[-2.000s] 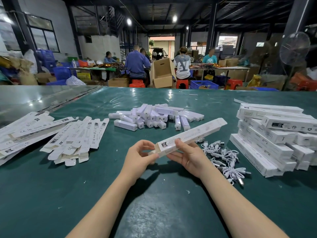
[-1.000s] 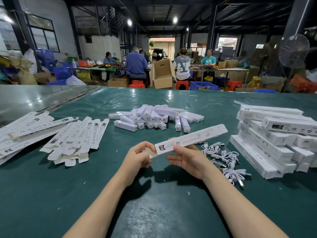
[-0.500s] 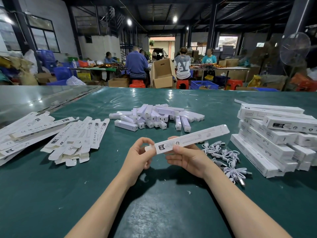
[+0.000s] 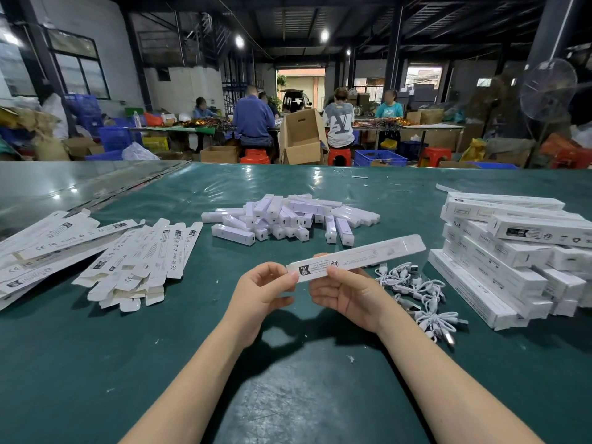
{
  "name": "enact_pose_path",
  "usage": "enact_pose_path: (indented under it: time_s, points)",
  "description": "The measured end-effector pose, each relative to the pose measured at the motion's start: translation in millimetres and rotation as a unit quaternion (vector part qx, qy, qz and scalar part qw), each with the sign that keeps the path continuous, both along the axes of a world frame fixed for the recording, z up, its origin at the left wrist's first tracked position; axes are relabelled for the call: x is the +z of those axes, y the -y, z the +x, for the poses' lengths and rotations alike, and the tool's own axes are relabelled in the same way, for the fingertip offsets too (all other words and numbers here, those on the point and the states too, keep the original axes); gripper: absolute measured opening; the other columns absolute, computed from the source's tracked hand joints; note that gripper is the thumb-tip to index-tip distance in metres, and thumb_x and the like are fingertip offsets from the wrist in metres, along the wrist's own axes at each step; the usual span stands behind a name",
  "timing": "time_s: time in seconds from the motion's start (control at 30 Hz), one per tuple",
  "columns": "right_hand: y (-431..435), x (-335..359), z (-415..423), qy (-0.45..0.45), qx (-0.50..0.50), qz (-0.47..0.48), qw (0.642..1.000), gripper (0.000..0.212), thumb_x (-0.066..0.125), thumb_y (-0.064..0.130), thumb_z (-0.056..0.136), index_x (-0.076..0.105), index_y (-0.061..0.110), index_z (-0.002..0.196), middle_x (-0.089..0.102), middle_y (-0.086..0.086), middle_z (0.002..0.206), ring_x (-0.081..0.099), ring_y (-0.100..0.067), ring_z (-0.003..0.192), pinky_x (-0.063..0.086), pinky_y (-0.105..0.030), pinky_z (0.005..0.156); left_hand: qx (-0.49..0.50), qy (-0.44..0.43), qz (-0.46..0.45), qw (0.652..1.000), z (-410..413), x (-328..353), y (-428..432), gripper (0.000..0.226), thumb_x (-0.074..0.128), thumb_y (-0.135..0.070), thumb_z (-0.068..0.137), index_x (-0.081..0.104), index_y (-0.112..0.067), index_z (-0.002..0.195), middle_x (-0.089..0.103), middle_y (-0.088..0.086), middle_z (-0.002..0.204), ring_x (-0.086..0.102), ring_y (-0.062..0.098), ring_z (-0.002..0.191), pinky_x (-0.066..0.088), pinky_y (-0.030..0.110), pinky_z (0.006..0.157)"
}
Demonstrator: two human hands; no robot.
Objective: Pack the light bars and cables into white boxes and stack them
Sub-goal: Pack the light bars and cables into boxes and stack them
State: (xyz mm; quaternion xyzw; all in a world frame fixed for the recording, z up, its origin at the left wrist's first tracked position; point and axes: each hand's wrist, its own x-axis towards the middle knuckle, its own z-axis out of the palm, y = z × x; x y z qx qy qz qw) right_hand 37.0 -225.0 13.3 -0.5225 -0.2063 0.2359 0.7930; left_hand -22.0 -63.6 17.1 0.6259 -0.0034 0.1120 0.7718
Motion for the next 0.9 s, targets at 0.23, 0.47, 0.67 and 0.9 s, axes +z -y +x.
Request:
enact_pose_path:
  time_s: [0.23, 0.47, 0.67, 0.9]
  points:
    - [1, -2, 2, -0.011, 0.003, 0.006, 1.0, 0.027, 0.057, 0.019, 0.069, 0.062, 0.0, 0.088, 0.069, -0.011, 0.063, 0.067, -0.019, 0.056, 0.055, -0.026, 0.055, -0.019, -0.011, -0.006, 1.0, 0, 1, -1, 0.027, 0.06, -0.001, 0.082, 0.049, -0.016, 0.064, 0.064, -0.01, 0.061, 0.058, -0.001, 0.055, 0.047, 0.014, 0.051]
    - [0, -2, 2, -0.006, -0.001, 0.004, 1.0, 0.029, 0.059, 0.019, 0.067, 0.063, 0.001, 0.089, 0.07, -0.011, 0.066, 0.068, -0.019, 0.06, 0.056, -0.027, 0.057, 0.024, -0.001, -0.009, 1.0, -1, -1, 2, 0.028, 0.063, -0.005, 0.083, 0.054, -0.02, 0.061, 0.062, -0.01, 0.059, 0.056, 0.0, 0.055, 0.047, 0.014, 0.05]
    - [0, -3, 3, -0.009, 0.004, 0.027, 1.0, 0.03, 0.059, 0.014, 0.068, 0.064, 0.015, 0.098, 0.072, -0.008, 0.076, 0.07, -0.02, 0.069, 0.057, -0.029, 0.063, 0.164, 0.072, 0.075, 0.981, -3, 1, 18, 0.016, 0.065, -0.011, 0.085, 0.058, -0.021, 0.075, 0.067, -0.012, 0.061, 0.055, 0.004, 0.058, 0.049, 0.021, 0.059]
    - [1, -3, 7, -0.04, -0.009, 0.077, 0.996, 0.047, 0.054, 0.019, 0.072, 0.053, 0.013, 0.118, 0.073, -0.002, 0.09, 0.07, -0.018, 0.078, 0.056, -0.028, 0.066, 0.095, 0.111, 0.109, 0.983, -11, 4, 35, 0.041, 0.063, 0.002, 0.083, 0.062, -0.035, 0.102, 0.069, -0.01, 0.102, 0.062, 0.006, 0.088, 0.047, 0.018, 0.079]
